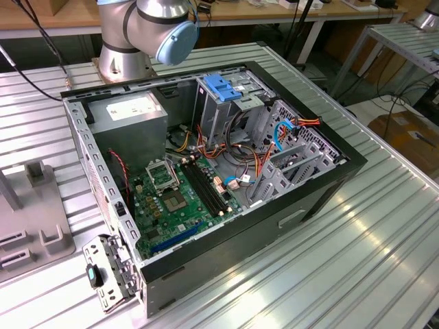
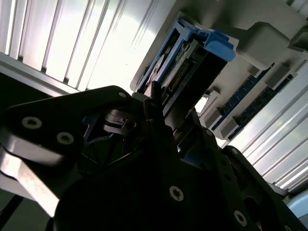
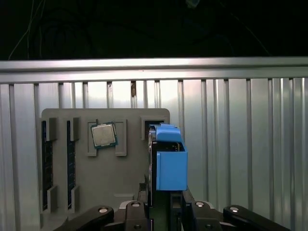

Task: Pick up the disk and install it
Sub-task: 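Pick up the disk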

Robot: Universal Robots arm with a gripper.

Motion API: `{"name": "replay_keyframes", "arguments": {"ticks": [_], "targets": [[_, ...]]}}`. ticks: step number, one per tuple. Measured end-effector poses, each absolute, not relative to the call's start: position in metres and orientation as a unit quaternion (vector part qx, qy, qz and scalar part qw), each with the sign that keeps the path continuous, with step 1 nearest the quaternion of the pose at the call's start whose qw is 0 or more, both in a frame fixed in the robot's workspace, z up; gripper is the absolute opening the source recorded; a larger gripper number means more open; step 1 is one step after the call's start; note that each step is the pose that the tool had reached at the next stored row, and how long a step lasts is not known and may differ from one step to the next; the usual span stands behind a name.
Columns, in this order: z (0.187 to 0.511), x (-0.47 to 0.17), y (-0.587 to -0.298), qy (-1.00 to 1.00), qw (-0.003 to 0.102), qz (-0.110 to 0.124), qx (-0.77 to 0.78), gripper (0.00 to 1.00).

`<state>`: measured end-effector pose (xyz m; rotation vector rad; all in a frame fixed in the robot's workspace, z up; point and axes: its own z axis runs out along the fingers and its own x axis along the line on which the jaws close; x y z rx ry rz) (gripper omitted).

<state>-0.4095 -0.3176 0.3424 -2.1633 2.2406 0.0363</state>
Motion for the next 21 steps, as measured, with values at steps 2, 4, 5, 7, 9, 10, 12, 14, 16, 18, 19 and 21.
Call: {"name": "replay_keyframes", "arguments": {"ticks": [2,4,5,7,9,10,12,14,16,18,19,21], "targets": [[0.343,-0.41,-0.318,0.715,0.013,0.012,-0.699,0.35],[0.343,-0.41,-0.318,0.712,0.013,0.012,-0.701,0.35],[0.343,-0.41,-0.318,0.712,0.013,0.012,-0.702,0.35],[0.343,-0.41,-0.318,0.712,0.013,0.012,-0.702,0.35],[0.345,-0.41,-0.318,0.712,0.013,0.012,-0.702,0.35],[0.347,-0.41,-0.318,0.712,0.013,0.012,-0.702,0.35],[0.354,-0.41,-0.318,0.712,0.013,0.012,-0.702,0.35],[0.361,-0.41,-0.318,0.712,0.013,0.012,-0.702,0.35],[0.37,-0.41,-0.318,0.712,0.013,0.012,-0.702,0.35],[0.383,-0.41,-0.318,0.712,0.013,0.012,-0.702,0.35],[0.387,-0.41,-0.318,0.712,0.013,0.012,-0.702,0.35],[0.399,-0.41,-0.318,0.712,0.013,0.012,-0.702,0.35]]}}
